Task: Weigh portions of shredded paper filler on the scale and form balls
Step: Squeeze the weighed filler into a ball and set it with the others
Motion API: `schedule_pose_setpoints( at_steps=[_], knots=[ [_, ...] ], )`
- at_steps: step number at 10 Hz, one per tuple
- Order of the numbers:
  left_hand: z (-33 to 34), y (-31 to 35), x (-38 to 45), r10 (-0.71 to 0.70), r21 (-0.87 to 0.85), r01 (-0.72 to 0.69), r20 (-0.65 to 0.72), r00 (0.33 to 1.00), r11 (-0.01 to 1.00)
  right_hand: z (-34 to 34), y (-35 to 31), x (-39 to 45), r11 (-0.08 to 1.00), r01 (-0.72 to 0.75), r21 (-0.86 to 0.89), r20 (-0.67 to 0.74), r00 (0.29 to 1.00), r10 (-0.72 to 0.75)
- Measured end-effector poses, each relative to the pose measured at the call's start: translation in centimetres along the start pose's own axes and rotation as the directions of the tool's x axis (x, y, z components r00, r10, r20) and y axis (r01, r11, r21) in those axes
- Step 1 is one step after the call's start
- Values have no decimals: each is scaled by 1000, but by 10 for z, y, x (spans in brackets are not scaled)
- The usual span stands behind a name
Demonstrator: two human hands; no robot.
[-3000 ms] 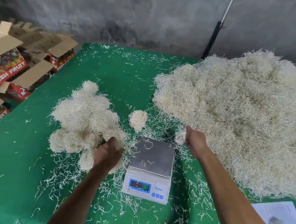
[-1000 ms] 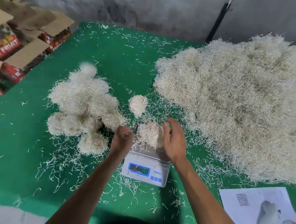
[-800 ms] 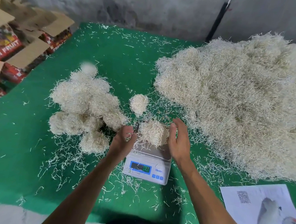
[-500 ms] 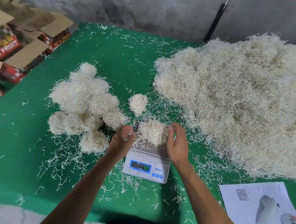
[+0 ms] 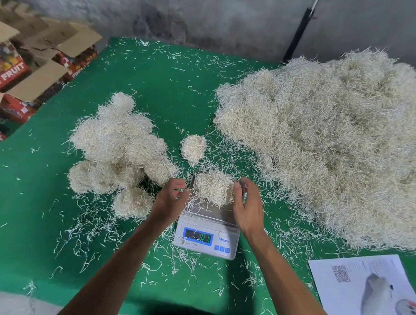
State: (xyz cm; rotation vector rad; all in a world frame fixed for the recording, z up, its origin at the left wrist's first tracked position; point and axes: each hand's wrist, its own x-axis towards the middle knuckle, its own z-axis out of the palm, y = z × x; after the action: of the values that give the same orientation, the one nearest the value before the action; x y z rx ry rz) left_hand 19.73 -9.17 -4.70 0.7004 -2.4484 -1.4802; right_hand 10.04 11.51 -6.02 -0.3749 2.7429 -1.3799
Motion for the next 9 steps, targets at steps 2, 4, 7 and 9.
schedule_pose_setpoints(
  at_steps=[2,4,7,9],
  knots=[
    [-3,-4,-2,-44,61,48,-59,997,997,22,-20,12,992,6,-129,43,999,0],
    [-4,2,-2,-253,-52,249,-89,963,967,70,-56,-3,993,32,-117,229,973,-4],
    [-40,18,-14,-291,-378,302,88,953,875,89,-116,-33,939,262,223,269,909,-318],
    [-60,61,-6,-216,-381,321,293,932,867,76,-131,-8,944,244,223,271,915,-300]
  ],
)
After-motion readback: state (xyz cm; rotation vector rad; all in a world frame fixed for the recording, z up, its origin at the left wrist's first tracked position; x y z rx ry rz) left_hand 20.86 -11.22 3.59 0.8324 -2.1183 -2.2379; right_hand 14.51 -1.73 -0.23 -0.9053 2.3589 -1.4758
